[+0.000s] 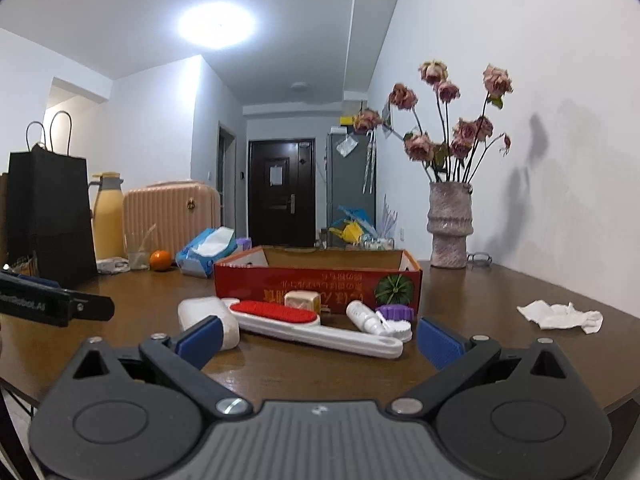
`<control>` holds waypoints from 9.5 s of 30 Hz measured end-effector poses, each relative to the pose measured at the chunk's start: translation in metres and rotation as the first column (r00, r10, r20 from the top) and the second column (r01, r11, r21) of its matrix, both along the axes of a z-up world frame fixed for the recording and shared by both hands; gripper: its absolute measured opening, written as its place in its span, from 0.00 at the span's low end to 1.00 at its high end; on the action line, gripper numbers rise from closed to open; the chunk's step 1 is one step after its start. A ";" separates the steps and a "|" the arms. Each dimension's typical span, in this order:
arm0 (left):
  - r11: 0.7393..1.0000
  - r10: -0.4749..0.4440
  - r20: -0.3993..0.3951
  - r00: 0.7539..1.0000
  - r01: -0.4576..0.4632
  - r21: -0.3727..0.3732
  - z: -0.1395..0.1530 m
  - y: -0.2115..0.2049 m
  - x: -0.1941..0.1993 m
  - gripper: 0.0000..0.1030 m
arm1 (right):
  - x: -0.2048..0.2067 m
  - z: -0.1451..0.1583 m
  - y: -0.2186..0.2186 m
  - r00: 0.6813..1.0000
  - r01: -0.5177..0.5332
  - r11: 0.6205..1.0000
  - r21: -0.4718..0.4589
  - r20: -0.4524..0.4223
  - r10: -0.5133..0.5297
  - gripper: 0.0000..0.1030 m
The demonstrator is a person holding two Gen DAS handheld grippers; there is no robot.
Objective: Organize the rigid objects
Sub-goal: 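Withdraw both tools from the box back over the table, then grasp the white plastic container with the right gripper, then lift the white container into the cardboard box and open the right gripper, then withdraw both tools from the box toward the remaining items, then grasp the white bottle cap with the left gripper while the right gripper grasps the white tube, then lift the white cap and white tube off the table with both grippers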
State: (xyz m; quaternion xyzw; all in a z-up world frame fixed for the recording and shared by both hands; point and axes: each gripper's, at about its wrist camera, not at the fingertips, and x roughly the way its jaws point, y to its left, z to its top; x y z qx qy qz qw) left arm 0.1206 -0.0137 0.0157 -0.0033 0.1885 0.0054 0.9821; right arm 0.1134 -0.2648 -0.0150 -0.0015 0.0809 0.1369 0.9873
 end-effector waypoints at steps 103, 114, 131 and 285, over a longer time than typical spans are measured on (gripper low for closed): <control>0.882 -0.219 -0.327 0.919 0.043 -0.470 0.013 0.020 0.466 0.54 | 0.491 0.035 0.030 0.852 -0.041 0.947 0.320 -0.483 0.200 0.53; 0.976 -0.075 -0.257 0.963 0.018 -0.219 0.082 0.045 0.380 0.82 | 0.409 0.108 -0.014 0.917 -0.048 0.994 0.100 -0.389 0.083 0.81; 0.997 -0.069 -0.076 0.995 0.073 0.041 0.129 0.031 0.191 1.00 | 0.255 0.154 -0.039 0.963 -0.055 0.997 -0.055 -0.266 0.039 0.95; 0.939 -0.265 -0.047 0.963 0.246 -0.242 0.064 0.034 0.191 0.39 | 0.222 0.094 -0.027 0.963 -0.117 0.993 0.027 -0.241 0.120 0.26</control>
